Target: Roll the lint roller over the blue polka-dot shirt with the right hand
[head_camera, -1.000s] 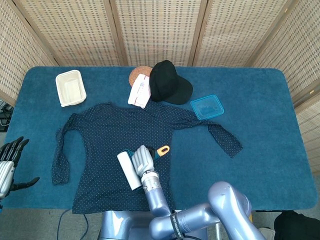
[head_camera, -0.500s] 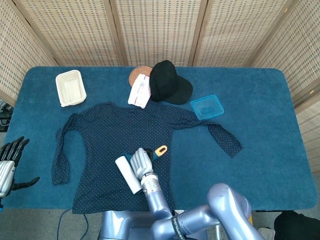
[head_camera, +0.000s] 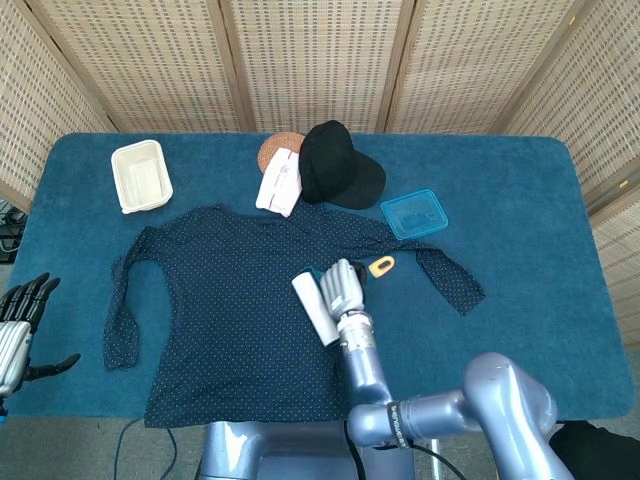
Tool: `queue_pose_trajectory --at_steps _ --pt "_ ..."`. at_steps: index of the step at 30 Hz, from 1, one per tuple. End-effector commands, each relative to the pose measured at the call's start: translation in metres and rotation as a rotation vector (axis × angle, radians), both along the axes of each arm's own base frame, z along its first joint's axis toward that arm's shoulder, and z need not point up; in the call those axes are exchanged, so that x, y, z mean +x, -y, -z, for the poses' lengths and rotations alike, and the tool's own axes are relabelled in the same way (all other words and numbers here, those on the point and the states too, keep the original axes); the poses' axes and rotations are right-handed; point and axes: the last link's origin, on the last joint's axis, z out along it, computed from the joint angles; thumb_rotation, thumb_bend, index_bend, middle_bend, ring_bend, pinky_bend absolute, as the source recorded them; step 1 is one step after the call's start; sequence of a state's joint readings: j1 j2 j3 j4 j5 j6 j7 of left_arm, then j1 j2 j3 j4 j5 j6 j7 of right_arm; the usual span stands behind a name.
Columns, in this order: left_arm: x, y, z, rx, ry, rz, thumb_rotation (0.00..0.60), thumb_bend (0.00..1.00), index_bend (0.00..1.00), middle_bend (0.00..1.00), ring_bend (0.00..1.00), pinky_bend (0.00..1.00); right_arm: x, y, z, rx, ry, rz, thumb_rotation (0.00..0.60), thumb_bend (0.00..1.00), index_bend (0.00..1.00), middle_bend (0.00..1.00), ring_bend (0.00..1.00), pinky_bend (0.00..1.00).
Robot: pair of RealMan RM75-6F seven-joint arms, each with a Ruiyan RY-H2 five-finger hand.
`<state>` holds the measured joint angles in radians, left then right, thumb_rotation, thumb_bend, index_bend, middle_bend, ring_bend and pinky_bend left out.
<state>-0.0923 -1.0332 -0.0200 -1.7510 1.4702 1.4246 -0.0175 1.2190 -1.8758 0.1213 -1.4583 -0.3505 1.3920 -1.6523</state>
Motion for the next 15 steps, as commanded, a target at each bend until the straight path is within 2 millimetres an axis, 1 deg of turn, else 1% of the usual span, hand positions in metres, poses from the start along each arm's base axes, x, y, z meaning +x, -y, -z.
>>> queue_pose_trajectory --at_steps 1,4,6,7,8,9,10,11,12,13,15 --pt "0.001 0.000 0.002 -0.004 -0.003 0.002 0.600 0.00 0.00 0.00 0.00 0.00 -0.009 0.003 -0.006 -0.009 0.008 0.012 0.600 0.79 0.72 1.00 1.00 1.00" --pt "0.002 0.000 0.003 -0.006 -0.007 0.005 0.600 0.00 0.00 0.00 0.00 0.00 -0.011 0.004 -0.009 -0.008 0.020 0.014 0.600 0.78 0.72 1.00 1.00 1.00" --pt "0.002 0.000 0.003 -0.006 -0.008 0.006 0.600 0.00 0.00 0.00 0.00 0.00 -0.011 0.003 -0.009 -0.007 0.036 0.018 0.600 0.72 0.63 1.00 1.00 1.00" --pt "0.003 0.000 0.003 -0.006 -0.008 0.007 0.600 0.00 0.00 0.00 0.00 0.00 -0.012 0.003 -0.010 -0.006 0.049 0.026 0.600 0.62 0.51 1.00 1.00 1.00" --pt "0.003 0.001 0.004 -0.006 -0.008 0.006 0.600 0.00 0.00 0.00 0.00 0.00 -0.012 0.002 -0.010 -0.006 0.060 0.035 0.600 0.47 0.33 1.00 1.00 1.00" --pt "0.002 0.001 0.004 -0.005 -0.008 0.006 0.600 0.00 0.00 0.00 0.00 0.00 -0.011 0.002 -0.012 -0.007 0.072 0.039 0.600 0.35 0.21 1.00 1.00 1.00" --pt "0.002 0.001 0.003 -0.004 -0.008 0.006 0.600 0.00 0.00 0.00 0.00 0.00 -0.010 0.003 -0.014 -0.013 0.088 0.037 0.600 0.18 0.08 1.00 1.00 1.00" --pt "0.002 0.001 0.003 -0.004 -0.008 0.006 0.600 0.00 0.00 0.00 0.00 0.00 -0.010 0.003 -0.016 -0.019 0.111 0.033 0.600 0.07 0.01 1.00 1.00 1.00" --pt "0.002 0.001 0.003 -0.004 -0.007 0.006 0.600 0.00 0.00 0.00 0.00 0.00 -0.010 0.003 -0.019 -0.022 0.130 0.035 0.600 0.02 0.00 1.00 1.00 1.00" --pt "0.002 0.001 0.003 -0.004 -0.007 0.006 0.600 0.00 0.00 0.00 0.00 0.00 -0.010 0.003 -0.021 -0.025 0.152 0.037 0.600 0.00 0.00 1.00 1.00 1.00" --pt "0.001 0.001 0.002 -0.004 -0.005 0.006 0.600 0.00 0.00 0.00 0.00 0.00 -0.012 0.003 -0.030 -0.036 0.180 0.038 0.600 0.00 0.00 1.00 1.00 1.00"
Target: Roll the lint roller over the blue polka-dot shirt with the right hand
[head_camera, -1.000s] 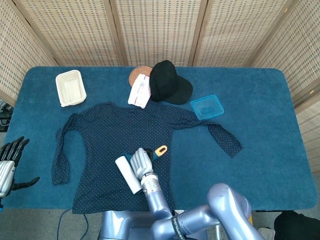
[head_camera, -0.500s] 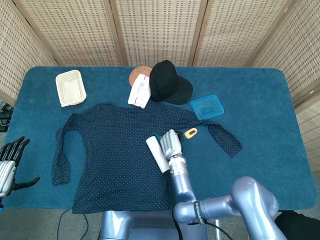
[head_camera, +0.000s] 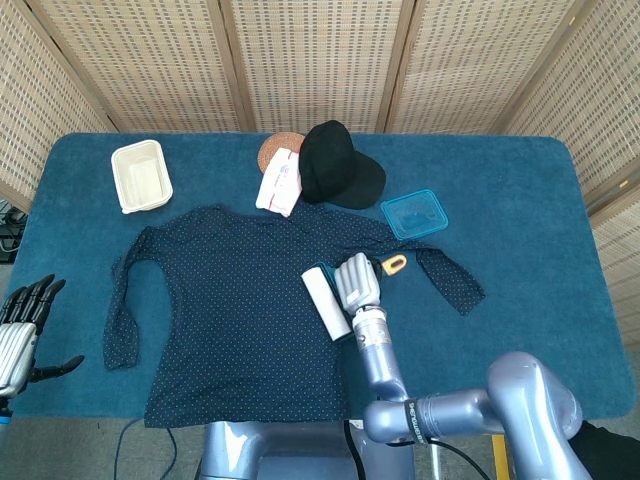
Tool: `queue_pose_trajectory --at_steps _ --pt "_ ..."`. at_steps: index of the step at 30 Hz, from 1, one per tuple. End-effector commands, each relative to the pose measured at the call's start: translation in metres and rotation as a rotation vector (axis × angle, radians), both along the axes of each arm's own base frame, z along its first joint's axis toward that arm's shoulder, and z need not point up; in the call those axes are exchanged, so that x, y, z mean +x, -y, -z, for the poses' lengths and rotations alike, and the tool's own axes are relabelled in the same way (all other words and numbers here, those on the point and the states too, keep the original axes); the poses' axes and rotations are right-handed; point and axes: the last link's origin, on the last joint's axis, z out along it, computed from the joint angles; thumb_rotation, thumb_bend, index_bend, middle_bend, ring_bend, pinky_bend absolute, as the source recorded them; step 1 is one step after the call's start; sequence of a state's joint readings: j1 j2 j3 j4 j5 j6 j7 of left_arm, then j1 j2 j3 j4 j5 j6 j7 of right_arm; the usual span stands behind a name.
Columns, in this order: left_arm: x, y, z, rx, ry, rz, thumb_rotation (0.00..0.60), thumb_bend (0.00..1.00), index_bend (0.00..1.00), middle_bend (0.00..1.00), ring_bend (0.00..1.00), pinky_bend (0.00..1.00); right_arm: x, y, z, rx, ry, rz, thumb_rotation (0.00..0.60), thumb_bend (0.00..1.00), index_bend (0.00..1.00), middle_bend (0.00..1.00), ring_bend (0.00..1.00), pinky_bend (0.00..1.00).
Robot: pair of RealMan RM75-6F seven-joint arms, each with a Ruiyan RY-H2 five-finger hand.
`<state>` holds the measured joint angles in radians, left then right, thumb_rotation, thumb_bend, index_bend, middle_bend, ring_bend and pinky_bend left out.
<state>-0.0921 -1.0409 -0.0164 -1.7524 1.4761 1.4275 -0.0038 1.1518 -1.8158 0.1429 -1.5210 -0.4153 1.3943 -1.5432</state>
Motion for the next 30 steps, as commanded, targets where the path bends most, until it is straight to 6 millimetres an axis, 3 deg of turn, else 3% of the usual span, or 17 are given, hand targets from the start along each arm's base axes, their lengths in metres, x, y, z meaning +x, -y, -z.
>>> queue_pose_trajectory --at_steps 1,8,10,11,12,14,16,17,19,26,30 --pt "0.000 0.000 -0.001 0.000 0.002 0.001 0.600 0.00 0.00 0.00 0.00 0.00 -0.003 0.001 -0.016 -0.025 0.054 0.003 0.600 0.00 0.00 1.00 1.00 1.00" --pt "0.000 0.002 -0.002 -0.002 0.011 0.010 0.600 0.00 0.00 0.00 0.00 0.00 -0.034 0.003 -0.067 -0.075 0.212 -0.045 0.600 0.00 0.00 0.97 1.00 1.00" --pt "0.000 0.003 -0.002 -0.003 0.012 0.016 0.600 0.00 0.00 0.00 0.00 0.00 -0.047 0.002 -0.082 -0.079 0.293 -0.084 0.600 0.00 0.00 0.90 0.97 1.00" --pt "0.001 0.004 -0.002 -0.002 0.012 0.021 0.600 0.00 0.00 0.00 0.00 0.00 -0.058 0.001 -0.093 -0.085 0.356 -0.106 0.600 0.00 0.00 0.84 0.92 0.95" --pt "0.001 0.004 -0.002 -0.002 0.012 0.024 0.600 0.00 0.00 0.00 0.00 0.00 -0.068 -0.001 -0.100 -0.086 0.403 -0.121 0.600 0.00 0.00 0.78 0.86 0.88" --pt "0.002 0.005 -0.002 -0.002 0.011 0.030 0.600 0.00 0.00 0.00 0.00 0.00 -0.086 -0.005 -0.112 -0.078 0.467 -0.131 0.600 0.00 0.00 0.55 0.60 0.57" --pt "0.003 0.006 -0.002 -0.001 0.010 0.040 0.600 0.00 0.00 0.00 0.00 0.00 -0.114 -0.013 -0.126 -0.069 0.530 -0.096 0.600 0.00 0.00 0.23 0.22 0.21" --pt "0.004 0.007 -0.002 0.000 0.009 0.046 0.600 0.00 0.00 0.00 0.00 0.00 -0.124 -0.017 -0.132 -0.059 0.560 -0.090 0.600 0.00 0.00 0.12 0.10 0.10" --pt "0.005 0.008 -0.002 0.005 0.008 0.057 0.600 0.00 0.00 0.00 0.00 0.00 -0.145 -0.027 -0.144 -0.055 0.621 -0.090 0.600 0.00 0.00 0.03 0.01 0.01" --pt "0.006 0.012 -0.003 0.022 0.014 0.078 0.600 0.00 0.00 0.00 0.00 0.00 -0.200 -0.065 -0.162 -0.097 0.719 -0.037 0.600 0.00 0.00 0.00 0.00 0.00" --pt "0.005 0.014 -0.003 0.027 0.016 0.081 0.600 0.00 0.00 0.00 0.00 0.00 -0.217 -0.082 -0.169 -0.137 0.733 -0.027 0.600 0.00 0.00 0.00 0.00 0.00"
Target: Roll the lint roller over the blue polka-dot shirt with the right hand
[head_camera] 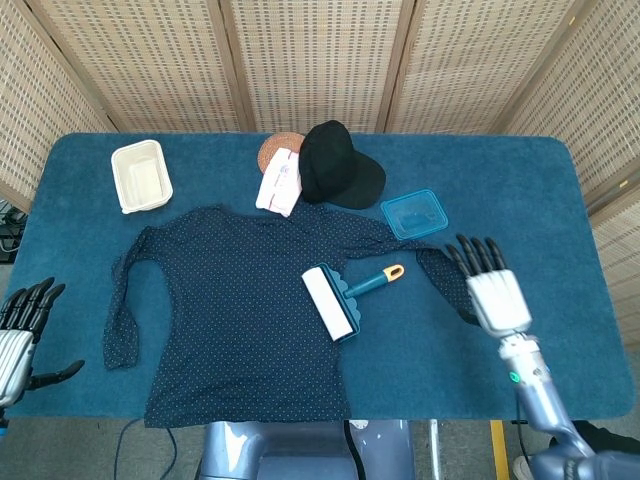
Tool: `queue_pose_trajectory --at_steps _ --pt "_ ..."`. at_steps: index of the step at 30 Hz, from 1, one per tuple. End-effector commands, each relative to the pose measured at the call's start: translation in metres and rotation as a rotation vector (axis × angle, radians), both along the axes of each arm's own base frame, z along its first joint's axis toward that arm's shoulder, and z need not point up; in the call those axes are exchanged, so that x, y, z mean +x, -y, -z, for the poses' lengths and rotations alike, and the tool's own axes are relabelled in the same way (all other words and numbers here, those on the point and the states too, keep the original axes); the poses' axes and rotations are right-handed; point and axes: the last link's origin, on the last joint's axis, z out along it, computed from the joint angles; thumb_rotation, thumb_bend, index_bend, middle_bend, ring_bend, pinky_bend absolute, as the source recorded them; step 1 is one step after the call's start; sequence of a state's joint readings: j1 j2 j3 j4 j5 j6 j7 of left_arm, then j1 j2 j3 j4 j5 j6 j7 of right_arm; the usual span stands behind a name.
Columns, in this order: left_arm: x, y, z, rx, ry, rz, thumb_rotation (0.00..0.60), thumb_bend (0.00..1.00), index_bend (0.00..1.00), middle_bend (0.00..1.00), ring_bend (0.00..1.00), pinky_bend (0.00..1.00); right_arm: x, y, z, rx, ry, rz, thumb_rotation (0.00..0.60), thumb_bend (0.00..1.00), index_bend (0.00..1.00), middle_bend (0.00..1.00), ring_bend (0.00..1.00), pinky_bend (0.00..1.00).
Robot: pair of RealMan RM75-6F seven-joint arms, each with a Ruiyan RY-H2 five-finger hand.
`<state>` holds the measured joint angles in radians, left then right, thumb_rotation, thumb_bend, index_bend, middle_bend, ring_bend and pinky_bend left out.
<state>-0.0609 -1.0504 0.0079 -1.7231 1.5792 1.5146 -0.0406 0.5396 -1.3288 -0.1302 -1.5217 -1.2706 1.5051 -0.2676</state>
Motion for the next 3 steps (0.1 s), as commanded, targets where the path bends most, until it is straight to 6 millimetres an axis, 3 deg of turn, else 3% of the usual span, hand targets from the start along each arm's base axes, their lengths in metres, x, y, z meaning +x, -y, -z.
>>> queue_pose_trajectory --at_steps 1,3 --pt "-0.0004 0.0010 -0.0006 0.002 0.004 -0.001 0.600 0.00 0.00 0.00 0.00 0.00 -0.0247 -0.0233 -0.0151 -0.043 -0.001 0.013 0.600 0.00 0.00 0.00 0.00 0.00" --pt "-0.0001 0.0018 -0.0013 0.002 0.006 0.001 0.600 0.00 0.00 0.00 0.00 0.00 -0.0298 -0.0332 -0.0189 -0.061 -0.011 0.012 0.600 0.00 0.00 0.00 0.00 0.00"
